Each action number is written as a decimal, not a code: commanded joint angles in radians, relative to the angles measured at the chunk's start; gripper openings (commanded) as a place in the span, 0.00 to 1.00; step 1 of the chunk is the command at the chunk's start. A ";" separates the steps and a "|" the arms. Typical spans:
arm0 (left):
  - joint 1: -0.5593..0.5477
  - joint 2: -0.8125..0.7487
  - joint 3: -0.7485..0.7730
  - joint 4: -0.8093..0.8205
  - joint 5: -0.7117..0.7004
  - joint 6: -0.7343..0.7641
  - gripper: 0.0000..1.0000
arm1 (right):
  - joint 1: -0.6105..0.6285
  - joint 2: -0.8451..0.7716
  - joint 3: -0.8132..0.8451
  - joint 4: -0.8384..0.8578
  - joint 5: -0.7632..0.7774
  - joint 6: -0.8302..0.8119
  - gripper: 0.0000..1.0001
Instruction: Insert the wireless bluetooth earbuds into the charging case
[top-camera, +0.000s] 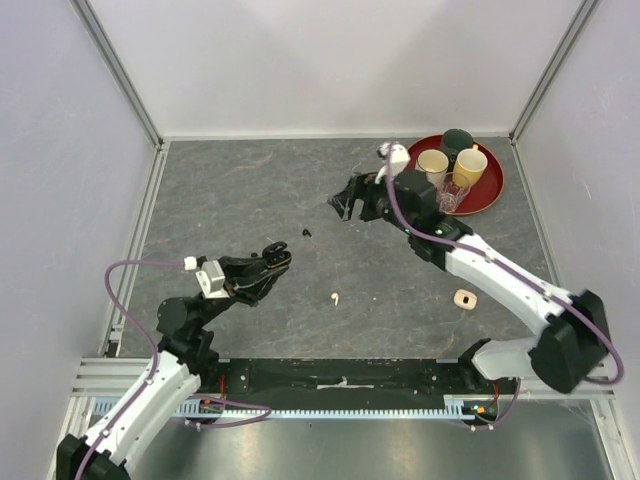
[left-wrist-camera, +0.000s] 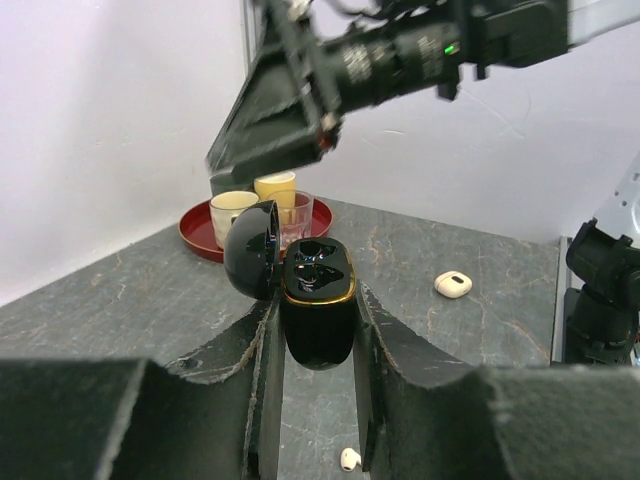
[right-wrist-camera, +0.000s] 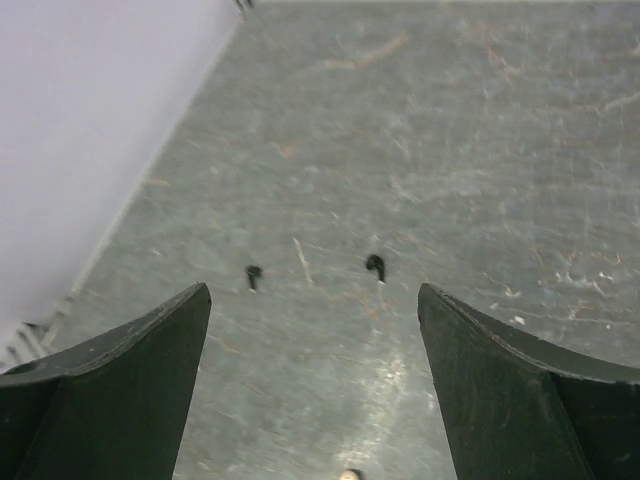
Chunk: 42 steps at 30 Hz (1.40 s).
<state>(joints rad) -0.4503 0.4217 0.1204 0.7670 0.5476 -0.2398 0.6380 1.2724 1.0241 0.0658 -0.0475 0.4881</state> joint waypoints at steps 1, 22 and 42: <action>-0.002 -0.067 0.048 -0.106 -0.032 0.053 0.02 | 0.006 0.180 0.111 -0.138 -0.020 -0.158 0.89; -0.002 -0.126 0.033 -0.104 -0.021 0.039 0.02 | 0.075 0.820 0.583 -0.331 -0.028 -0.359 0.64; -0.002 -0.156 0.021 -0.117 -0.034 0.048 0.02 | 0.140 1.013 0.768 -0.437 0.126 -0.457 0.58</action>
<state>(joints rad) -0.4511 0.2726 0.1322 0.6235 0.5251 -0.2188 0.7731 2.2620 1.7344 -0.3614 0.0376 0.0566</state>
